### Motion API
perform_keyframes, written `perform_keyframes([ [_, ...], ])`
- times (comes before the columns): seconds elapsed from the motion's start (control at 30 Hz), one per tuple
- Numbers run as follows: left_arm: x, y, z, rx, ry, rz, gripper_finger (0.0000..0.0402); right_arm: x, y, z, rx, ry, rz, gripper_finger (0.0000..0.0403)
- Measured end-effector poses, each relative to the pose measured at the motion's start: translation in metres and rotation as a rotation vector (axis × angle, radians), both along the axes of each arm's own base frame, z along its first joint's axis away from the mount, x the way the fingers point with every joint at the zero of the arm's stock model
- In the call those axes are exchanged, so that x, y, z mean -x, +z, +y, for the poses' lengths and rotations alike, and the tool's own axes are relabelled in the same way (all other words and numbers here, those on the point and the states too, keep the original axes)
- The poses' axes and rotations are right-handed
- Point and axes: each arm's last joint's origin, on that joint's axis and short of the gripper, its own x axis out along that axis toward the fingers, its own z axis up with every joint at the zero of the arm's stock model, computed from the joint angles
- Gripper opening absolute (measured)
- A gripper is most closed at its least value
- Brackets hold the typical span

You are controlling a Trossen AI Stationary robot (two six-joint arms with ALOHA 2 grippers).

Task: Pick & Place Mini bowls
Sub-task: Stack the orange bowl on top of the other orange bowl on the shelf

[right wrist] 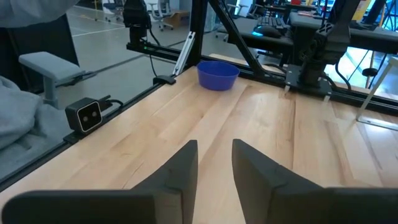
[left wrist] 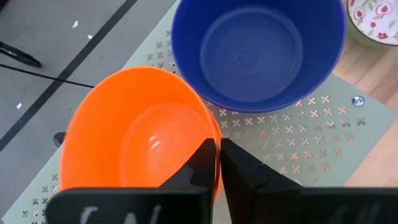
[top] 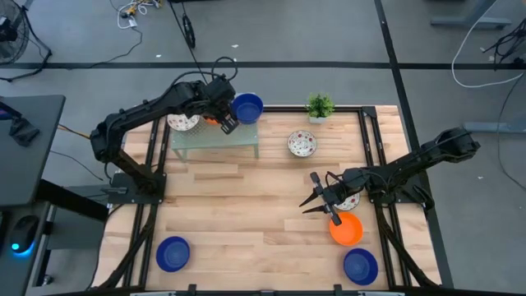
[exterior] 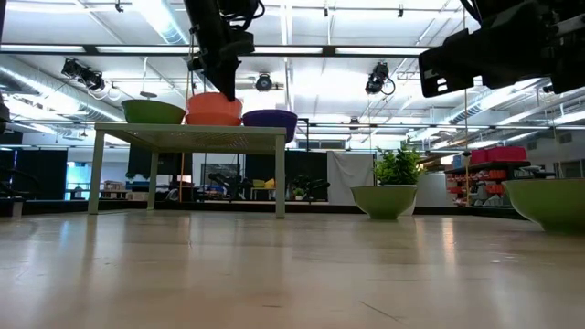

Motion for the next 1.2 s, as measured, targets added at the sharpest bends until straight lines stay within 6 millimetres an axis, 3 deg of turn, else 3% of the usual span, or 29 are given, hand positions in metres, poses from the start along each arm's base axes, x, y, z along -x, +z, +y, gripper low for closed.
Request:
perform_keyframes([
  [0.53,0.0005,0.0015,-0.0010,0.024,0.012,-0.020,0.0142,0.0000,-0.0001,0.0000,0.000,0.000,0.001,0.0100],
  [0.67,0.0022,0.0065,-0.0027,0.030,0.009,-0.051,0.0119,0.0000,-0.0002,0.0000,0.001,0.000,0.001,0.0100],
  [0.9,0.0044,0.0089,-0.0043,0.043,0.004,-0.065,0.0015,-0.0002,-0.0005,-0.0009,0.003,-0.011,0.004,0.0100],
  [1.2,0.0042,0.0096,-0.0051,0.042,-0.028,-0.062,0.0005,-0.0003,-0.0005,-0.0010,0.004,-0.017,0.004,0.0100],
])
